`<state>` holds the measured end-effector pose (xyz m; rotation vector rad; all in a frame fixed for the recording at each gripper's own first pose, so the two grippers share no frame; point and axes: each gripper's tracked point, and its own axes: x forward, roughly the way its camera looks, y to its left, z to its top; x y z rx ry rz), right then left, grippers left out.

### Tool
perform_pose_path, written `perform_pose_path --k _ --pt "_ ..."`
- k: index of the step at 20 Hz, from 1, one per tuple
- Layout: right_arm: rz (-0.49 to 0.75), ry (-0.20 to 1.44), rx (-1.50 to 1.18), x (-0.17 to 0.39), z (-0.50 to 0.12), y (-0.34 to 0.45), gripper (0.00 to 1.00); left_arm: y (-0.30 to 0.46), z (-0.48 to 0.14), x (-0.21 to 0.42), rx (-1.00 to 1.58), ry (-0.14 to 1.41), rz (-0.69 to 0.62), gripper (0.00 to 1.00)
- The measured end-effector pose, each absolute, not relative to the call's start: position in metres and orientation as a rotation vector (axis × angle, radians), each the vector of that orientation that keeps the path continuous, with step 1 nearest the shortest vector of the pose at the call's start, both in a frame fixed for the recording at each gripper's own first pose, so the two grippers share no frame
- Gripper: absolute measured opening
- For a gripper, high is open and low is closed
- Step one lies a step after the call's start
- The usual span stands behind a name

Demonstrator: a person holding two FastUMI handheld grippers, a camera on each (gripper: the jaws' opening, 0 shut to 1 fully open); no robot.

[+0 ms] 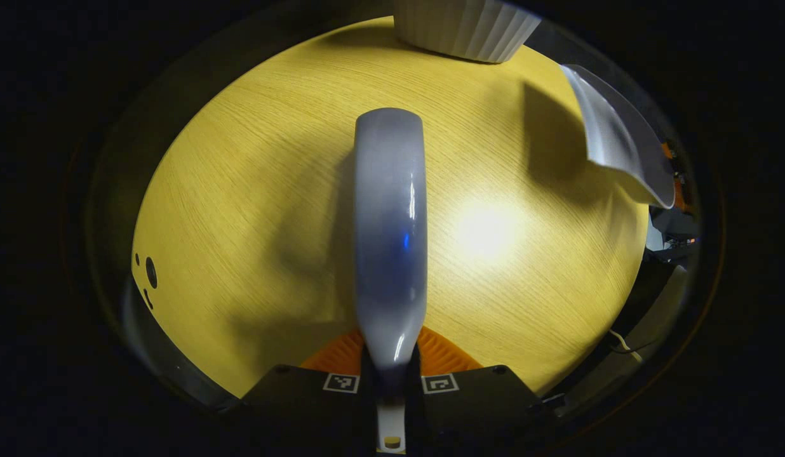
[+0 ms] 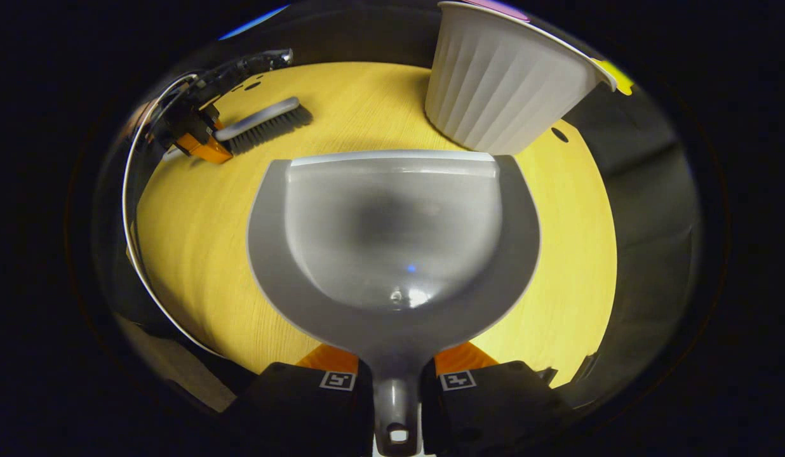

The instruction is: Pick up the small broom and dustpan from the desktop, sweep the trash into the dustpan with the broom, and then empty the trash into the garbage bin.

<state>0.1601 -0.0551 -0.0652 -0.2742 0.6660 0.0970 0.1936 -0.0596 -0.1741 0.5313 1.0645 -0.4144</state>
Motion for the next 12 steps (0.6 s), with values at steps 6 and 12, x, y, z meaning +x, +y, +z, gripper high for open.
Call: perform_pose_path --k 6,12 --pt "0.129 0.739 -0.222 0.174 -0.090 -0.049 0.33 -0.058 -0.175 0.193 0.541 1.078 -0.406 0.21" --pt "0.128 0.751 -0.193 0.174 -0.099 -0.047 0.41 -0.058 -0.175 0.194 0.544 1.083 -0.402 0.21"
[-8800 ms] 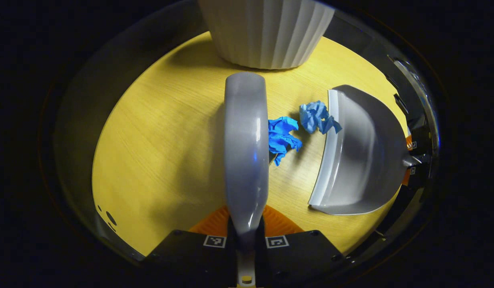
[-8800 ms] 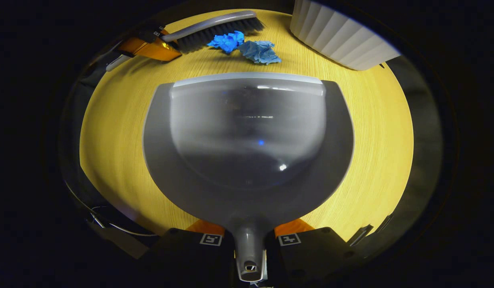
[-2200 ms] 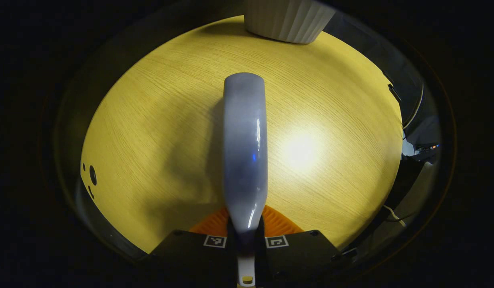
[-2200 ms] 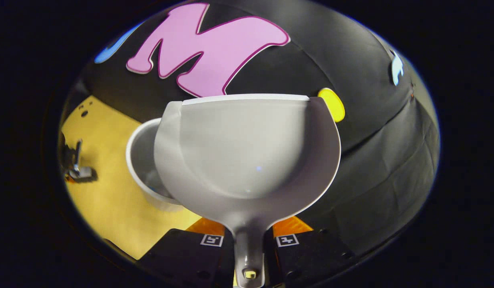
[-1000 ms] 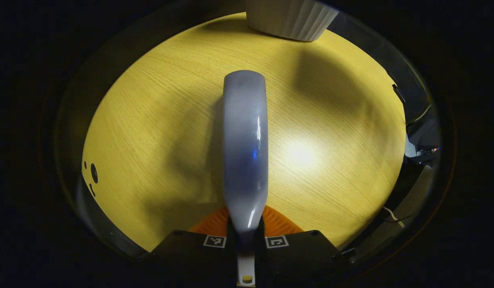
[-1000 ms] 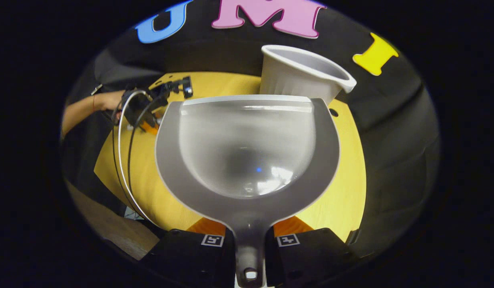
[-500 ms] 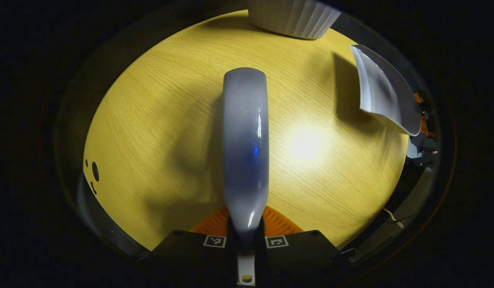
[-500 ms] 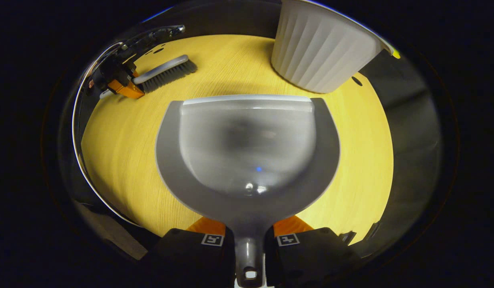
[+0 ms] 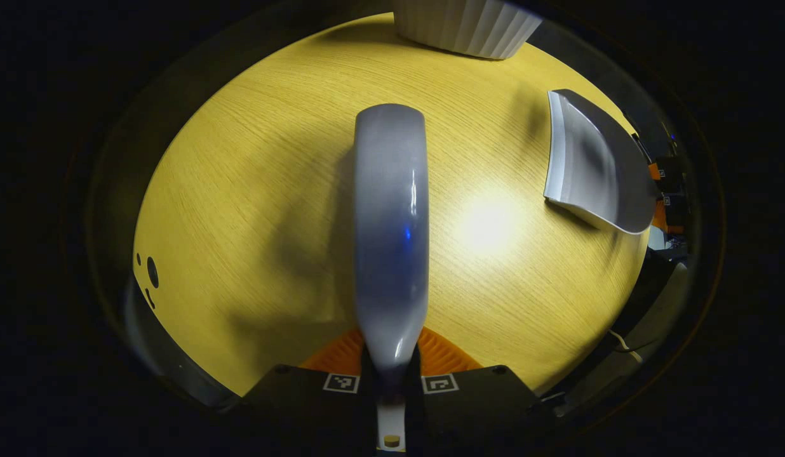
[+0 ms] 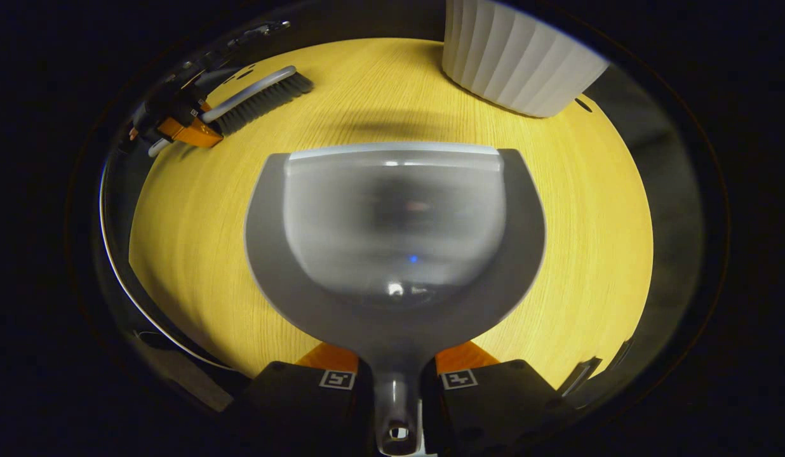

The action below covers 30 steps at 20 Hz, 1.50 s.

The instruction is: Pick up the small broom and dustpan from the desktop, sweep the trash into the dustpan with the broom, and then empty the trash into the garbage bin.

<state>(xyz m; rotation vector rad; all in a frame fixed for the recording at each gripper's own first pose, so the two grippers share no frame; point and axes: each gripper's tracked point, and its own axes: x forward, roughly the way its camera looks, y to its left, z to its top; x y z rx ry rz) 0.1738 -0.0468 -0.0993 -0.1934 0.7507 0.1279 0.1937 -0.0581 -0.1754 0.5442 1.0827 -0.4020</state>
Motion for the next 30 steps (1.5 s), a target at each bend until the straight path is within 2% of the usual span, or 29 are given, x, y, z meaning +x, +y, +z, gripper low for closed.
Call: perform_pose_path --k 1,2,4,6,8,11,12,13,15,17,18,19,20,21,23,24,25,30 --pt "0.127 0.739 -0.190 0.173 -0.099 -0.047 0.41 -0.058 -0.175 0.193 0.545 1.083 -0.403 0.21" --pt "0.127 0.739 -0.192 0.173 -0.100 -0.047 0.36 -0.057 -0.175 0.193 0.548 1.085 -0.403 0.24" --pt "0.128 0.740 -0.192 0.174 -0.100 -0.046 0.38 -0.057 -0.174 0.193 0.553 1.089 -0.403 0.22" --pt "0.143 0.756 -0.181 0.172 -0.101 -0.040 0.43 -0.057 -0.174 0.193 0.558 1.091 -0.399 0.23" --pt "0.135 0.771 -0.195 0.171 -0.101 -0.039 0.63 -0.055 -0.174 0.193 0.565 1.099 -0.397 0.24" --pt "0.124 0.785 -0.172 0.171 -0.102 -0.035 0.67 -0.053 -0.174 0.189 0.575 1.127 -0.382 0.27" --pt "0.127 0.793 -0.156 0.169 -0.102 -0.032 0.77 -0.053 -0.174 0.188 0.572 1.129 -0.372 0.28" --pt "0.130 0.794 -0.146 0.168 -0.101 -0.032 0.72 -0.053 -0.175 0.187 0.569 1.130 -0.360 0.28" --pt "0.132 0.779 -0.138 0.165 -0.097 -0.032 0.73 -0.053 -0.174 0.181 0.570 1.139 -0.356 0.30" --pt "0.134 0.768 -0.114 0.163 -0.089 -0.033 0.72 -0.053 -0.166 0.182 0.597 1.108 -0.355 0.43" --pt "0.136 0.762 -0.098 0.161 -0.085 -0.032 0.83 -0.051 -0.158 0.184 0.616 1.083 -0.349 0.53" --pt "0.134 0.752 -0.090 0.159 -0.080 -0.036 0.83 -0.050 -0.150 0.186 0.637 1.052 -0.344 0.55" --pt "0.135 0.731 -0.089 0.156 -0.070 -0.038 1.00 -0.050 -0.140 0.186 0.656 1.021 -0.341 0.58" --pt "0.131 0.703 -0.090 0.153 -0.060 -0.042 1.00 -0.050 -0.131 0.186 0.674 0.987 -0.336 0.60" --pt "0.127 0.641 -0.106 0.141 -0.037 -0.048 1.00 -0.049 -0.110 0.183 0.697 0.892 -0.313 0.73" --pt "0.123 0.594 -0.108 0.140 -0.023 -0.048 1.00 -0.050 -0.099 0.182 0.698 0.832 -0.303 0.90" --pt "0.120 0.548 -0.104 0.134 -0.003 -0.050 1.00 -0.051 -0.086 0.179 0.690 0.769 -0.291 0.95" --pt "0.109 0.266 -0.101 0.114 0.092 -0.048 0.99 -0.072 -0.006 0.161 0.565 0.390 -0.241 0.98"
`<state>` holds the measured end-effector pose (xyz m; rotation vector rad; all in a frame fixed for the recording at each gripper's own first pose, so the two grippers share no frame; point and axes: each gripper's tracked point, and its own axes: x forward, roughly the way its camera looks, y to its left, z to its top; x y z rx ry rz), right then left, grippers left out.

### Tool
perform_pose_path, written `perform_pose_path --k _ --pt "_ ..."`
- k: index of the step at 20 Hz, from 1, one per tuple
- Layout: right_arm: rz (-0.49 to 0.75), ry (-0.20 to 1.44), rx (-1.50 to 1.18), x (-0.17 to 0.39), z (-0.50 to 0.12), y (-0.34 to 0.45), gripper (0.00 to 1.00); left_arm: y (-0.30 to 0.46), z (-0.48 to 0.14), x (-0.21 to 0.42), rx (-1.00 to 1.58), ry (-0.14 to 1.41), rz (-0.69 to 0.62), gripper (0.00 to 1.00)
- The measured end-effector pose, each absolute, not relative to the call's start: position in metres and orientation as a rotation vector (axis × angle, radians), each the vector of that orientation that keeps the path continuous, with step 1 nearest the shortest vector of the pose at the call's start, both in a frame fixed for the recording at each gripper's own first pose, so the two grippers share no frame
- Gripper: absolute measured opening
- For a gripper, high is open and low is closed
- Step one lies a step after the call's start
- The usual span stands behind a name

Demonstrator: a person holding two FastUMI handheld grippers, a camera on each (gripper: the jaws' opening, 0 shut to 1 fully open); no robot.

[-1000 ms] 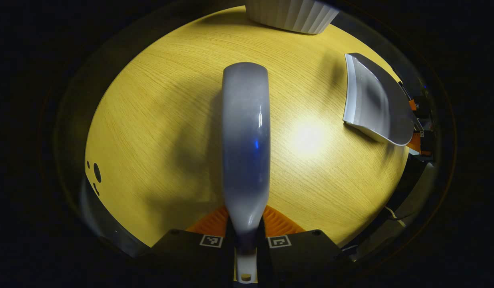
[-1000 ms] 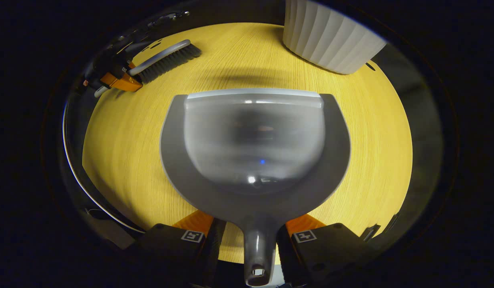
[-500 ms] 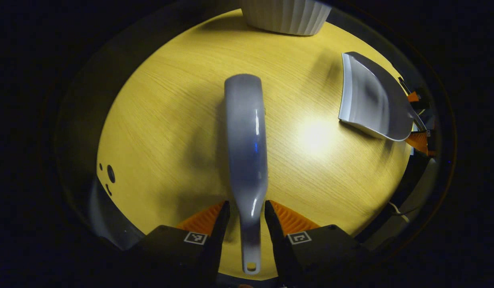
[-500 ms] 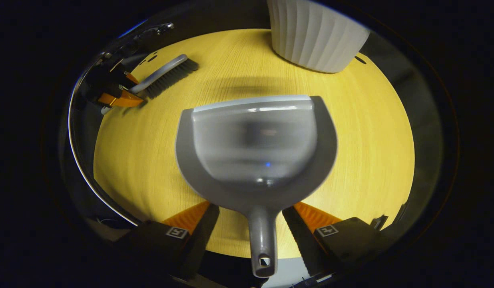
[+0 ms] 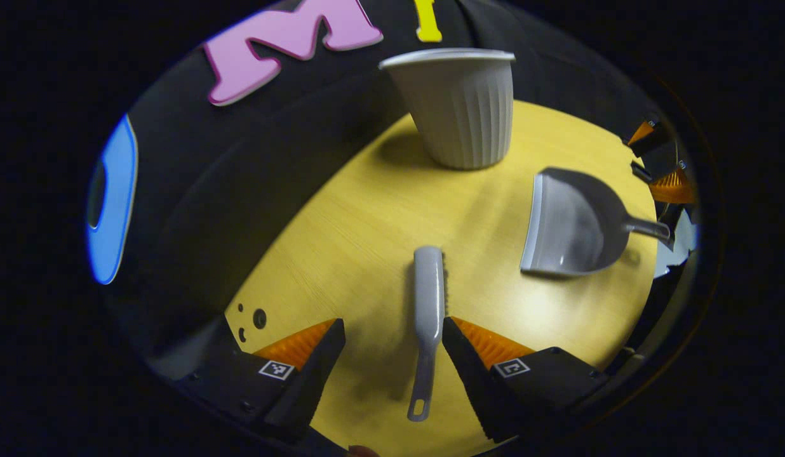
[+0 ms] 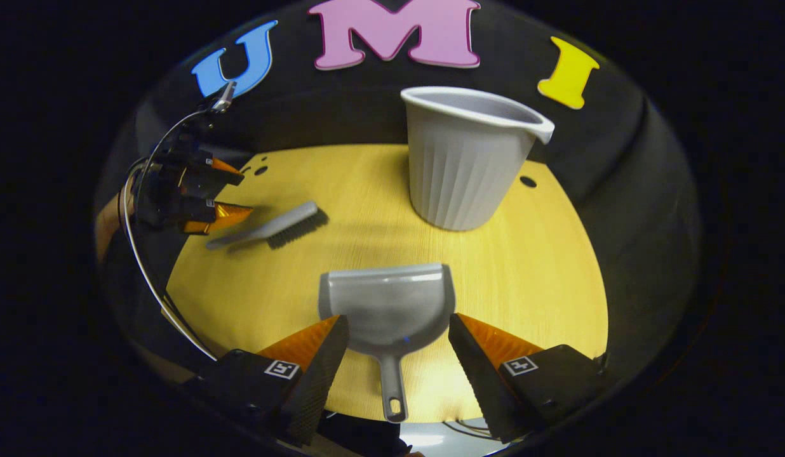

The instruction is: Pick up the small broom and dustpan from the desktop, sweep the trash into the dustpan with the broom, and then empty the trash into the garbage bin.

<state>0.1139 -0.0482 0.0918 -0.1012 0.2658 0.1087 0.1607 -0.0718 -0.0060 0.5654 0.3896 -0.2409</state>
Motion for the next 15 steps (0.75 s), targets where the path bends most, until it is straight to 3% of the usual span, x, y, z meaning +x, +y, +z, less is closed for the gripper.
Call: perform_pose_path --k 6,10,15 --pt "0.078 0.028 -0.113 0.085 0.171 -0.035 0.99 -0.115 0.098 0.092 0.375 -0.032 -0.238 0.98" --pt "0.099 -0.190 -0.118 0.064 0.223 -0.016 0.99 -0.142 0.130 0.042 0.229 -0.160 -0.247 0.97" --pt "0.101 -0.258 -0.166 0.034 0.231 -0.004 0.99 -0.149 0.147 0.006 0.072 -0.215 -0.261 0.97"
